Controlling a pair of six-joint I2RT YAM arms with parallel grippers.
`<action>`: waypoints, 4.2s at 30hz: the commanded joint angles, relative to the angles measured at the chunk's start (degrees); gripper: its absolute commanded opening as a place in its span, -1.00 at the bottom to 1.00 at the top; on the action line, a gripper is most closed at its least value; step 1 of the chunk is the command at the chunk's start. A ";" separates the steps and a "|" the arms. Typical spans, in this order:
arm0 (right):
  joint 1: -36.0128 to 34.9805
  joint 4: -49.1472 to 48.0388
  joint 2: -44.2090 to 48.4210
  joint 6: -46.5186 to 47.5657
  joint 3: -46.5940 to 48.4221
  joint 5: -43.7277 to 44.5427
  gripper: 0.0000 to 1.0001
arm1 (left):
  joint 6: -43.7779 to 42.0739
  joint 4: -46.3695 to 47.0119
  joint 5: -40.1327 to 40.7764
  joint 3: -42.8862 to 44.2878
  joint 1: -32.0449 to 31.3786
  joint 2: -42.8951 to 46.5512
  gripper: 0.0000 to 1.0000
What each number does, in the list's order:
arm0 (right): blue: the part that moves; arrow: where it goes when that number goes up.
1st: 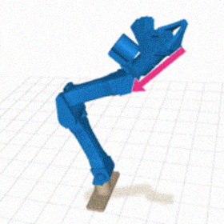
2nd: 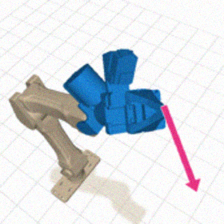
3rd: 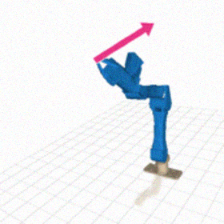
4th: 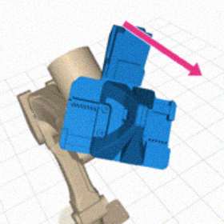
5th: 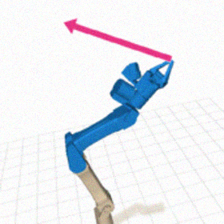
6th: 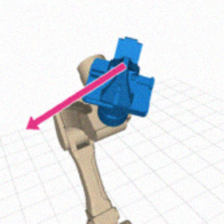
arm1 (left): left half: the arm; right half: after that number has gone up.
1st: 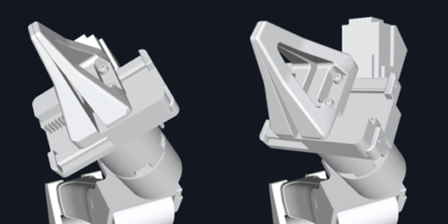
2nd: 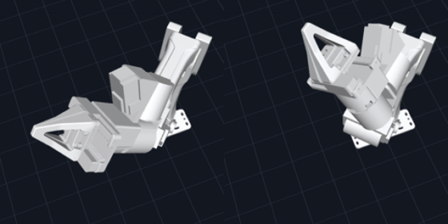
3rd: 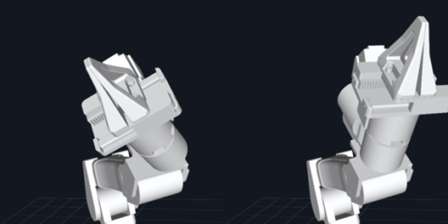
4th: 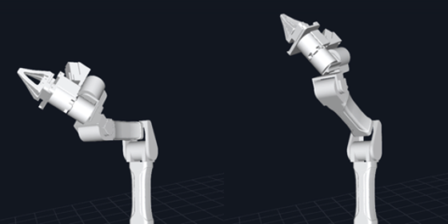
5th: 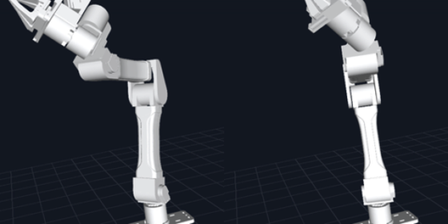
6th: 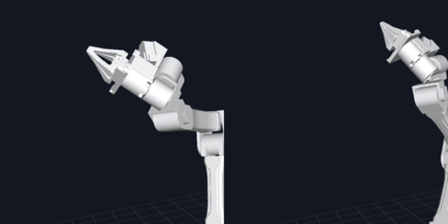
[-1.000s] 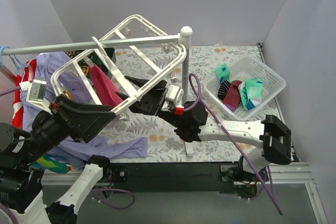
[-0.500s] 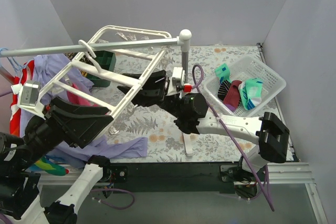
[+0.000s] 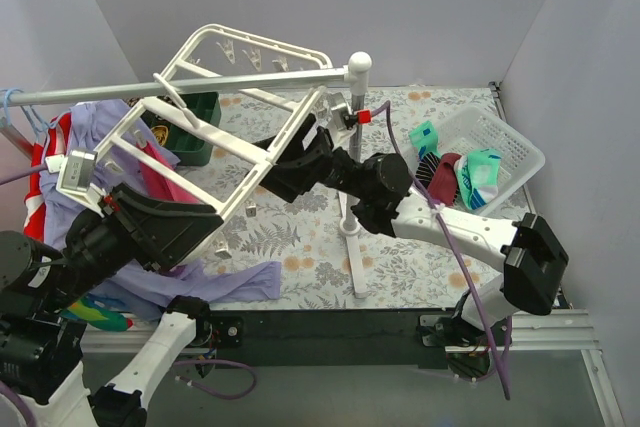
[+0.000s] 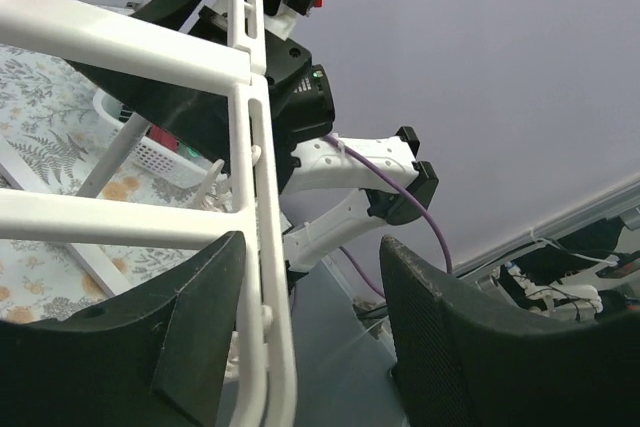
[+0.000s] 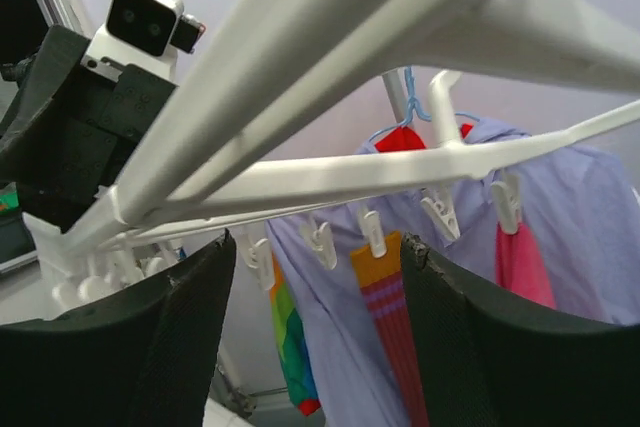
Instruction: Remove the socks clipped to the hanger
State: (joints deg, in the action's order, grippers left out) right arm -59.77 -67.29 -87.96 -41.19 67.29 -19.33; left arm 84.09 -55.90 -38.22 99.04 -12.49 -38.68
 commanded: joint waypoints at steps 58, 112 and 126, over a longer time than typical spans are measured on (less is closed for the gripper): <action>-18.72 22.90 -41.34 41.81 37.16 11.43 -0.78 | 5.85 11.00 -4.69 -1.15 3.97 -0.52 0.07; -16.35 6.99 7.19 14.73 -14.73 -23.65 -0.93 | 0.62 -23.91 7.72 15.41 3.00 0.00 -0.15; -12.57 12.00 14.92 16.67 -16.22 -22.33 -0.92 | 5.63 -23.90 20.72 4.85 3.00 6.15 -0.08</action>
State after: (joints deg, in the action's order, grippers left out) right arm -73.08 -55.66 -76.60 -25.74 51.92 -42.39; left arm 86.30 -76.31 -22.06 106.17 -9.30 -32.99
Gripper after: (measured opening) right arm 0.060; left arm 0.458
